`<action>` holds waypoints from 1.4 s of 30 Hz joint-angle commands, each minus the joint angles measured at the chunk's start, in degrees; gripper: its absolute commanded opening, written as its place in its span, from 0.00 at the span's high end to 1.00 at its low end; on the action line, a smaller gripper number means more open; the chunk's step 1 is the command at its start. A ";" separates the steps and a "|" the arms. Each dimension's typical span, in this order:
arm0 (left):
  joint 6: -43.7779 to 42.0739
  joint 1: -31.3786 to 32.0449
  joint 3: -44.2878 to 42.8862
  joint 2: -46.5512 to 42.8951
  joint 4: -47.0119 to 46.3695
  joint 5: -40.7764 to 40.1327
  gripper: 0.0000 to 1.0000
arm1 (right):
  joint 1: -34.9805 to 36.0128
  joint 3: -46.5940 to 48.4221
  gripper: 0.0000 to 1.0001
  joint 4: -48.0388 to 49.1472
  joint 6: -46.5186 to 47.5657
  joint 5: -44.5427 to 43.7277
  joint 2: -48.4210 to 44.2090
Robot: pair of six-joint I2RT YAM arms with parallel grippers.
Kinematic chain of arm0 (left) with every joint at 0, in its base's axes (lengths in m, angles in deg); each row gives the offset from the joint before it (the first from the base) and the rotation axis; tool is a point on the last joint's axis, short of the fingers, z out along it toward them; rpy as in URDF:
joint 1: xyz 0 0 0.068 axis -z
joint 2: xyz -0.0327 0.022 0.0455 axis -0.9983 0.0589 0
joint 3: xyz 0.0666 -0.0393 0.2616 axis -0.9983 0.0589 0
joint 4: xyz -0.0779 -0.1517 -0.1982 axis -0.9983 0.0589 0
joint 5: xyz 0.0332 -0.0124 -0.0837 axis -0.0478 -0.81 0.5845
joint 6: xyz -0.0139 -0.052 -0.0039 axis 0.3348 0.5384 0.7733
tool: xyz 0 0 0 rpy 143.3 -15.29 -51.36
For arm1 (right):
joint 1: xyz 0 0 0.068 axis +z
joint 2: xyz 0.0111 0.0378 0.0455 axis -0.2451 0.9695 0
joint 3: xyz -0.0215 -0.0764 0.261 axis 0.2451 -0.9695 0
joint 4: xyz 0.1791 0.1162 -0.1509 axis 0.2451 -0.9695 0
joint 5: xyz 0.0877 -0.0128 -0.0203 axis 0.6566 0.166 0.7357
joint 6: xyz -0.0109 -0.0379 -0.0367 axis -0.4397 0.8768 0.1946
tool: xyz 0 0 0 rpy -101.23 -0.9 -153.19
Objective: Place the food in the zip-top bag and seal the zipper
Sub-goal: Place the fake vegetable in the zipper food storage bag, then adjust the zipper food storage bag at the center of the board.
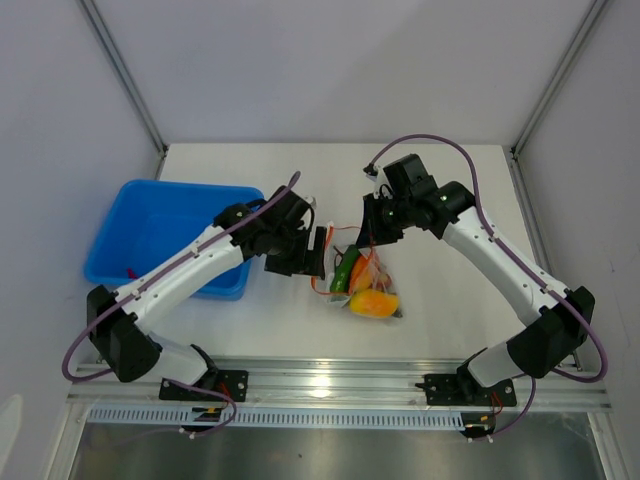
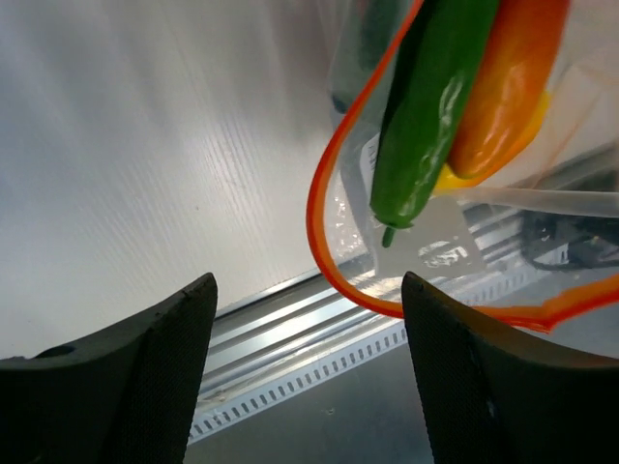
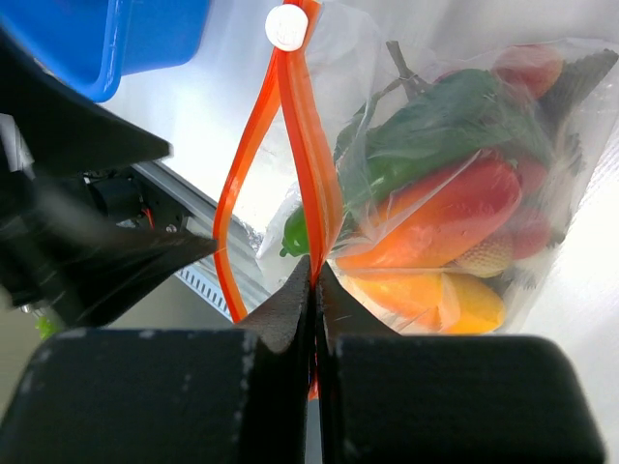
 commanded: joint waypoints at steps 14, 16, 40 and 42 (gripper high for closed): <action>1.28 -1.34 6.93 3.73 -15.52 19.74 0.42 | -0.66 0.54 1.00 0.79 -0.96 1.12 -2.55; 1.11 -1.34 6.58 4.78 -14.47 20.09 0.54 | -0.75 0.45 1.00 0.61 -0.96 0.95 -2.55; -0.38 -1.34 -14.08 3.21 -4.36 17.73 0.75 | -2.07 3.88 1.00 -4.40 2.82 -3.80 -3.08; -0.65 -1.34 -11.10 2.94 -3.57 14.04 0.41 | -2.16 3.00 1.00 -3.61 2.21 -2.40 -3.43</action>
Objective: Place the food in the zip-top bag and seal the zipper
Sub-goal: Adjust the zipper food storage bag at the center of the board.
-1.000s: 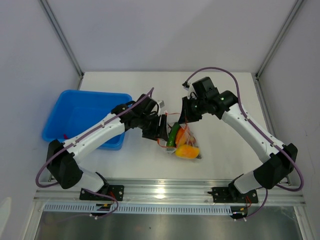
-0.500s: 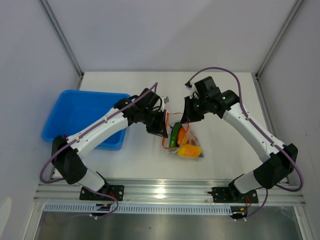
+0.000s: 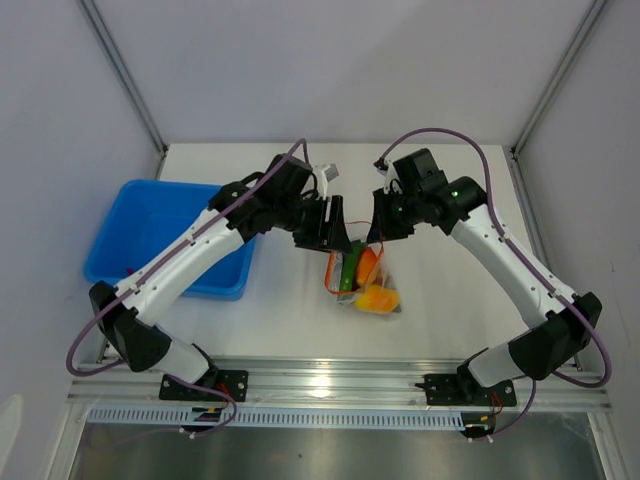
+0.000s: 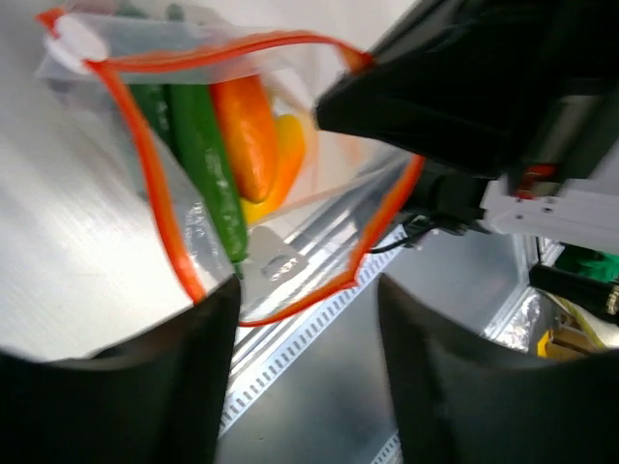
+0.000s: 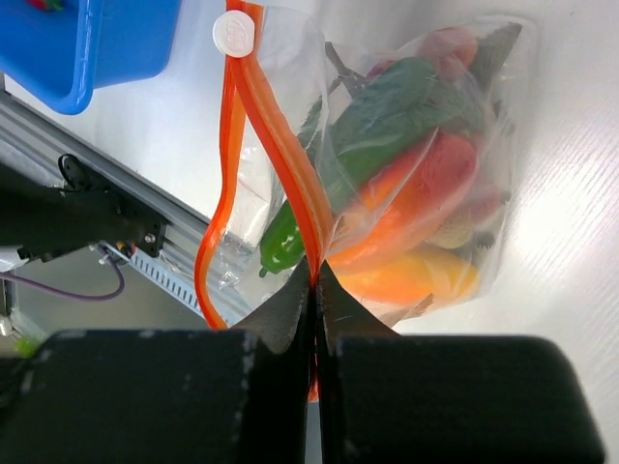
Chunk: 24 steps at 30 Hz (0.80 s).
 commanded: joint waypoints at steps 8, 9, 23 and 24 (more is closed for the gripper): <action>0.38 -0.18 10.79 1.14 0.45 -2.64 0.28 | -0.23 -0.61 1.00 2.26 -0.44 3.08 -2.95; 0.47 -0.18 11.58 1.40 -0.34 -2.20 0.33 | -0.32 -0.70 1.00 2.34 -0.53 3.17 -3.12; 2.84 -0.10 21.60 1.05 -13.88 11.15 0.59 | -1.02 -2.81 1.00 3.93 -0.71 3.52 -4.53; 3.10 -0.10 21.69 1.32 -14.32 11.42 0.62 | -1.02 -2.90 1.00 3.84 -0.71 3.43 -4.62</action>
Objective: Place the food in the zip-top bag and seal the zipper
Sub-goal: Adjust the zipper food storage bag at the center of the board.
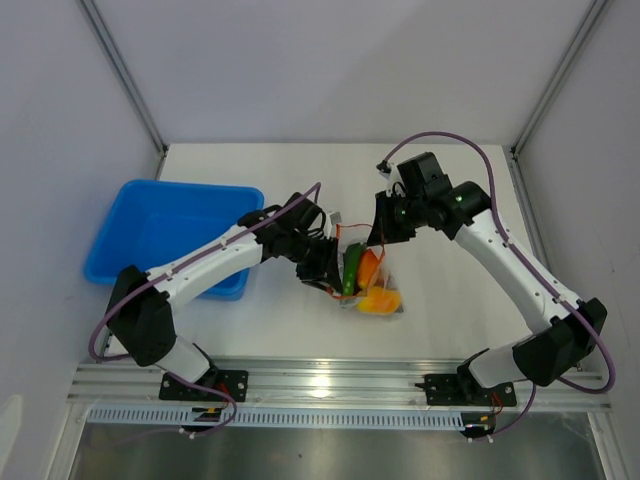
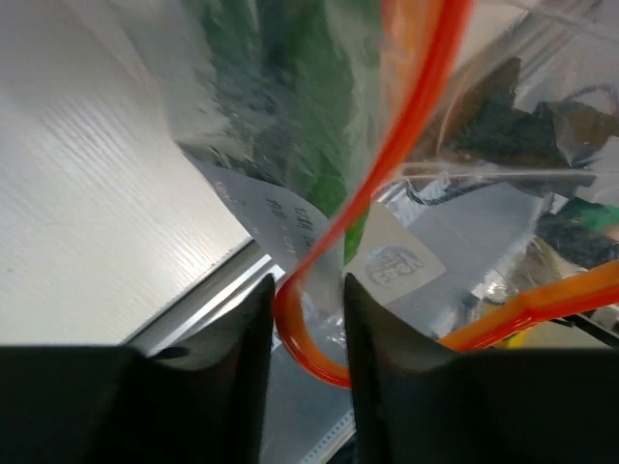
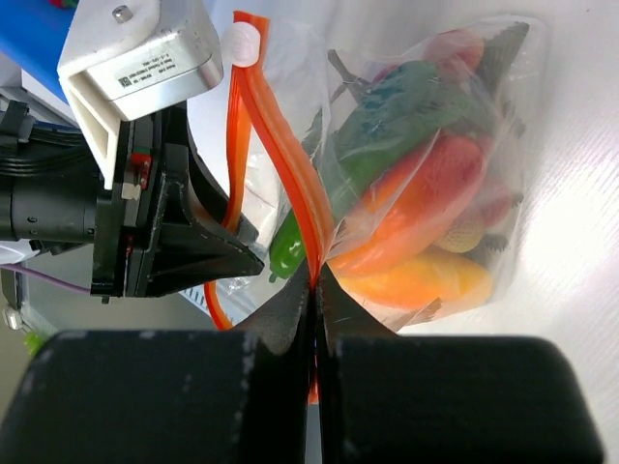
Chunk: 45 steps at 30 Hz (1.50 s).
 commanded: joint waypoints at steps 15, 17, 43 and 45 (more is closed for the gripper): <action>-0.88 0.52 -6.95 -4.49 0.51 -0.96 0.99 | -1.34 -1.07 1.00 1.45 0.15 0.08 -1.97; -1.15 0.69 -9.06 -5.19 0.51 -1.13 0.99 | -1.42 -0.10 1.00 1.36 0.41 -0.36 -1.88; -11.08 -5.18 -15.22 -9.85 5.86 -20.97 0.20 | -6.08 -0.10 1.00 3.83 -1.52 0.87 3.20; -9.77 -8.95 -13.47 -11.77 8.32 -23.62 0.19 | -6.08 0.77 1.00 3.21 -1.52 0.61 4.79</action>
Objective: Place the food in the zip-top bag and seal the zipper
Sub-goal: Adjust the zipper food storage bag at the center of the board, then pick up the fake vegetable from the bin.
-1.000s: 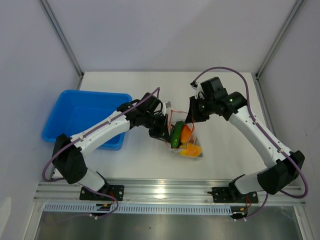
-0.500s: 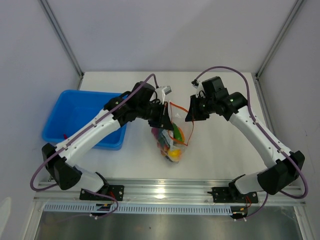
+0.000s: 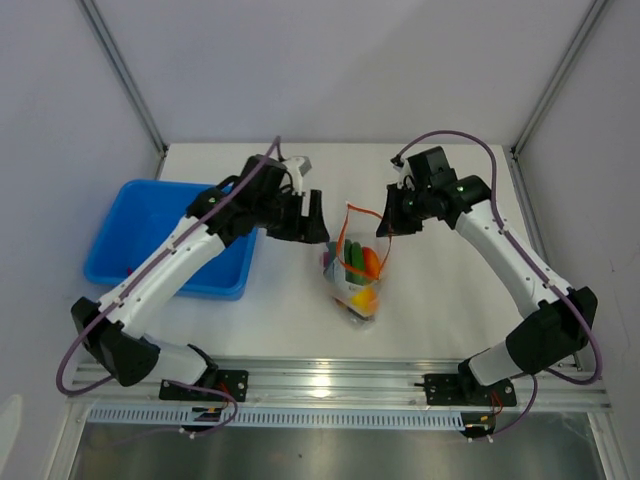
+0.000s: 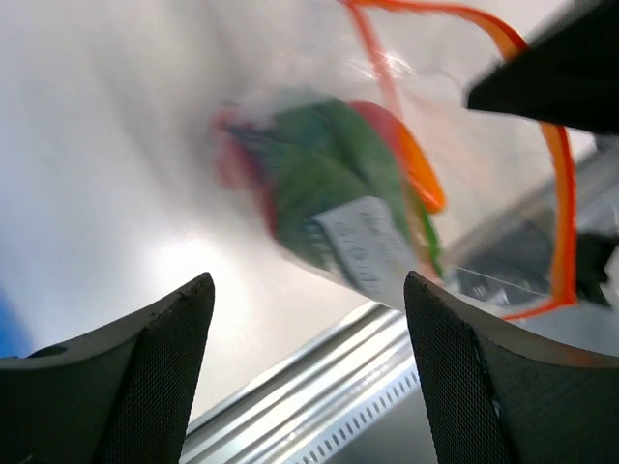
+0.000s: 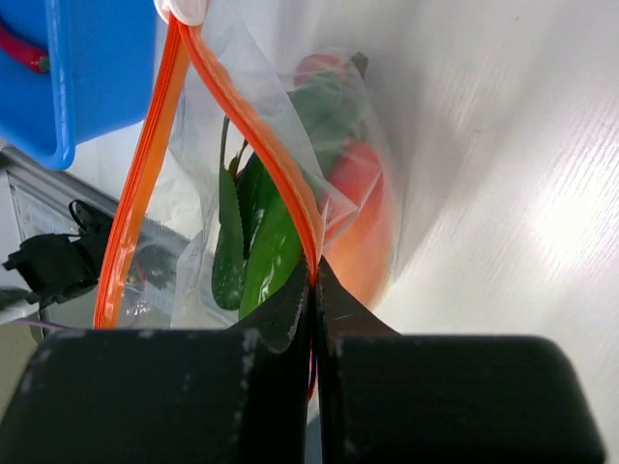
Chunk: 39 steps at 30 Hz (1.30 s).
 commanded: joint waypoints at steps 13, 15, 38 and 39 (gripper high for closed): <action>0.89 -17.12 11.03 -11.43 11.17 -15.36 0.12 | -0.38 9.86 1.00 -4.86 2.21 -1.26 12.69; 0.89 -18.61 11.03 -10.90 12.40 -16.77 0.10 | -0.47 10.74 1.00 -4.68 2.21 -0.64 13.83; 0.27 -23.45 15.69 -10.20 17.76 -15.02 0.02 | 0.06 12.41 1.00 -4.59 0.27 1.21 17.35; 0.27 -23.45 16.12 -10.11 17.85 -15.02 0.02 | 0.23 12.41 1.00 -4.86 0.53 1.03 17.44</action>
